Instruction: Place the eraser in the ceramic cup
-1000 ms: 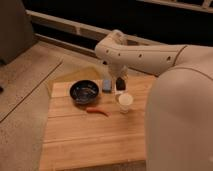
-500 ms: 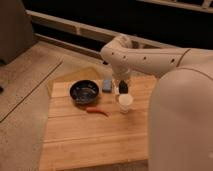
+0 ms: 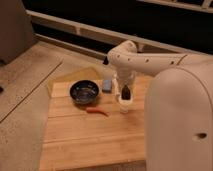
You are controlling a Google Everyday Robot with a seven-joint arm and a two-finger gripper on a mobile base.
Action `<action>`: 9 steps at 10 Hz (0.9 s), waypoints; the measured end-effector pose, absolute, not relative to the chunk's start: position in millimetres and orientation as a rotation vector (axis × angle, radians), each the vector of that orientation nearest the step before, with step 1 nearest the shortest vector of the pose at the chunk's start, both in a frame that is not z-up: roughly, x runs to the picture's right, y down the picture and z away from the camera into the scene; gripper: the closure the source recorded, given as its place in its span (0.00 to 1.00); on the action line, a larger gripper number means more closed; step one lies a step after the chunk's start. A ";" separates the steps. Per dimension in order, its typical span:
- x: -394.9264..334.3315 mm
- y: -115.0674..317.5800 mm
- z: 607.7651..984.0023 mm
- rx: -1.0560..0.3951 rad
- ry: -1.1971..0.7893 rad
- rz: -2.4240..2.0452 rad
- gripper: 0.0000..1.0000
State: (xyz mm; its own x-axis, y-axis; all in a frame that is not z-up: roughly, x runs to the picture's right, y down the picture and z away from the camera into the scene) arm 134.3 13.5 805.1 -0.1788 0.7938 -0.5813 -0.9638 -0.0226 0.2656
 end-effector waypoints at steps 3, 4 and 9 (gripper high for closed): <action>139.1 11.9 817.2 -0.326 0.733 1.616 1.00; 135.3 11.0 821.0 -0.333 0.729 1.612 1.00; 127.9 11.8 829.3 -0.357 0.721 1.608 1.00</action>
